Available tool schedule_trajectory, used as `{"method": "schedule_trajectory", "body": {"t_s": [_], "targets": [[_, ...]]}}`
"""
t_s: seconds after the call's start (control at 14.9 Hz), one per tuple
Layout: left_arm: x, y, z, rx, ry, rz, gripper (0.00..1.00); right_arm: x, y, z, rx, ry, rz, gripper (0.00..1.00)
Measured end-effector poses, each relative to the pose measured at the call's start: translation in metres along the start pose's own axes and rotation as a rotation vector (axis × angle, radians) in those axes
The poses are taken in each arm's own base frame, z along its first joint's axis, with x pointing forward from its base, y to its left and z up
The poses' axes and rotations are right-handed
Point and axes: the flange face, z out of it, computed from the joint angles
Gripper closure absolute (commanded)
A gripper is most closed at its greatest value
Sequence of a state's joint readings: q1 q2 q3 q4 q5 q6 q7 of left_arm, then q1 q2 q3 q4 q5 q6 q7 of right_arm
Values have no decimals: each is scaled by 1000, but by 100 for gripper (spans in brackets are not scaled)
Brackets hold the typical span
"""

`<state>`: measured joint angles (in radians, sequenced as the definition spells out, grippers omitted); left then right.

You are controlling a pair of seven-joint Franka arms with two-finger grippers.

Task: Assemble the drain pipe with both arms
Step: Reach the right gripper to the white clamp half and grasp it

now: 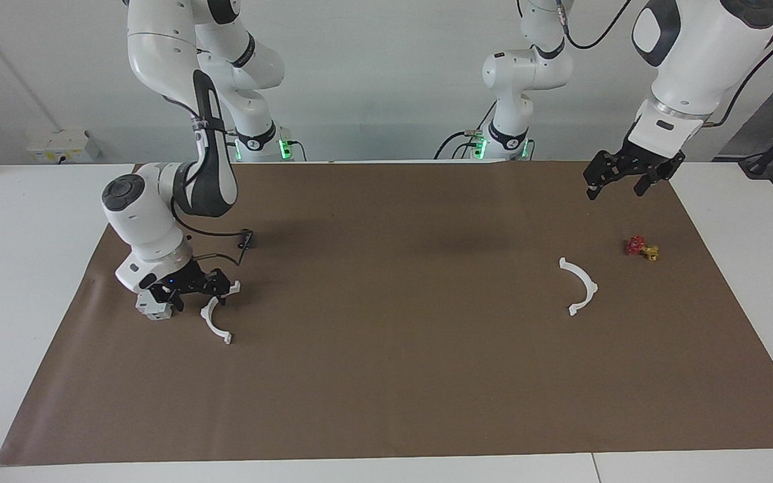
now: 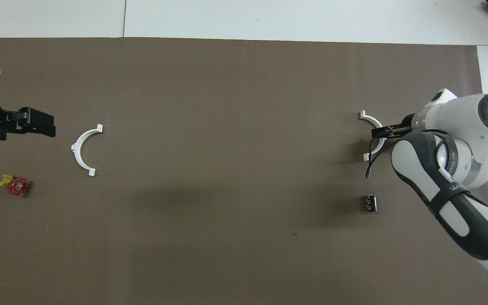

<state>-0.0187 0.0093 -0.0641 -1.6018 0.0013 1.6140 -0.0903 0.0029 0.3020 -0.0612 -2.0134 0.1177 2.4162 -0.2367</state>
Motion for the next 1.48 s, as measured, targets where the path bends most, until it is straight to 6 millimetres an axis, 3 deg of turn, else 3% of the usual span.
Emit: {"method": "schedule_trajectory", "body": {"t_s": [0.54, 0.67, 0.74, 0.81, 0.87, 1.48], "targets": [[0, 0, -1, 0, 2, 0, 0, -13, 11, 21, -8, -4, -39, 19], [-1, 0, -2, 0, 3, 0, 0, -13, 11, 24, -10, 1, -39, 31], [-1, 0, -2, 0, 4, 0, 0, -12, 11, 25, -11, 5, -39, 46], [-1, 0, -3, 0, 5, 0, 0, -12, 12, 25, -11, 5, -38, 80], [-1, 0, -3, 0, 5, 0, 0, -12, 12, 26, -12, 6, -38, 100], [-2, 0, -3, 0, 6, 0, 0, -1, 6, 14, -14, 59, 90, 100]]}}
